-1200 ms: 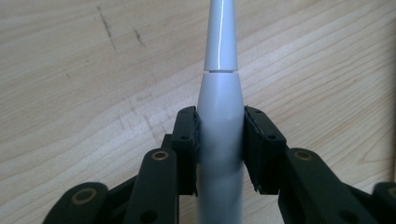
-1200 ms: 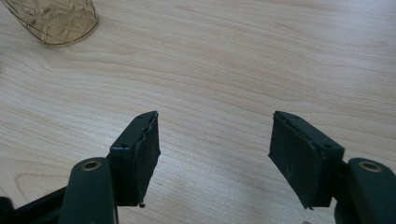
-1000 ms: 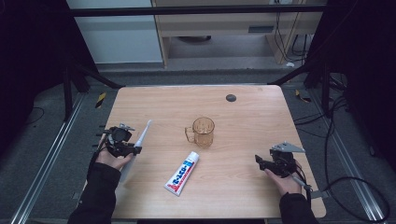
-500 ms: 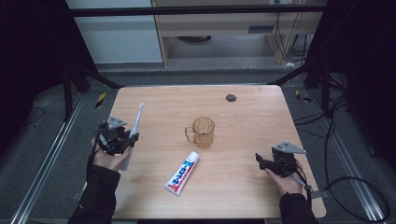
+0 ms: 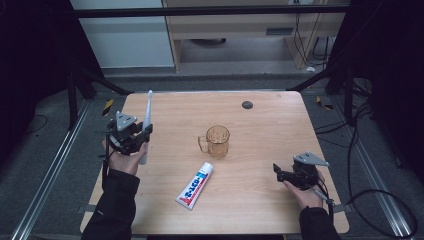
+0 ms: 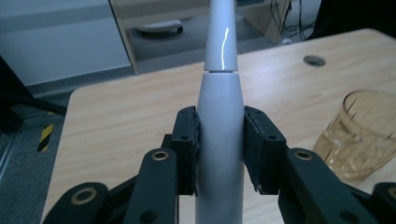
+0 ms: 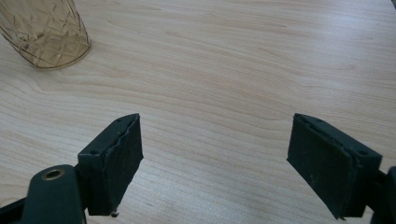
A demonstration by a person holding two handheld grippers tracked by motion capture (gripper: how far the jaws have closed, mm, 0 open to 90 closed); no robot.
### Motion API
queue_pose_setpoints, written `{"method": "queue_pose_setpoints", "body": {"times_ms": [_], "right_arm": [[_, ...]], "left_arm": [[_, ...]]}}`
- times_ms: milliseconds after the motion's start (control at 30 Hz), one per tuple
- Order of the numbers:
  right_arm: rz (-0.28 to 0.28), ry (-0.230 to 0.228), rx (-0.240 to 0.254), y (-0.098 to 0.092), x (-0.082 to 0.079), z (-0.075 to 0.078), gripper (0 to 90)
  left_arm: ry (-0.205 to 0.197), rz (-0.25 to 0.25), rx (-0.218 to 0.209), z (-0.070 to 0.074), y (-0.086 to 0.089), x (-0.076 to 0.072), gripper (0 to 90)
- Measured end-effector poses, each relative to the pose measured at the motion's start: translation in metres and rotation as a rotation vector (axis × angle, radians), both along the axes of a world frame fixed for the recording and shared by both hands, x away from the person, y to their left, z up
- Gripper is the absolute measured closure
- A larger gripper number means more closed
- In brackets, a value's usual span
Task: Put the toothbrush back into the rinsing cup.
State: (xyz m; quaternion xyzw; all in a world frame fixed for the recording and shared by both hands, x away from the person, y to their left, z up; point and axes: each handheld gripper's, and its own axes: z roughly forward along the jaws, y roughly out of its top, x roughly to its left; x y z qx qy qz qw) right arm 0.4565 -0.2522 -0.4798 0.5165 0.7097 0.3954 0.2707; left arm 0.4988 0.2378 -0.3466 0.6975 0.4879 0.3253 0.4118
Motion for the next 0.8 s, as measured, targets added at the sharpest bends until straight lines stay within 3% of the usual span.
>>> {"method": "queue_pose_setpoints", "body": {"times_ms": [433,800], "right_arm": [[-0.008,-0.004,-0.009,0.001,0.000,-0.001,15.5],[-0.011,-0.016,-0.012,0.000,0.000,-0.001,15.2]], "left_arm": [[-0.164,0.005,-0.131,0.019,-0.038,0.012,66.9],[-0.225,-0.015,-0.198,0.024,-0.072,0.024,66.9]]}}
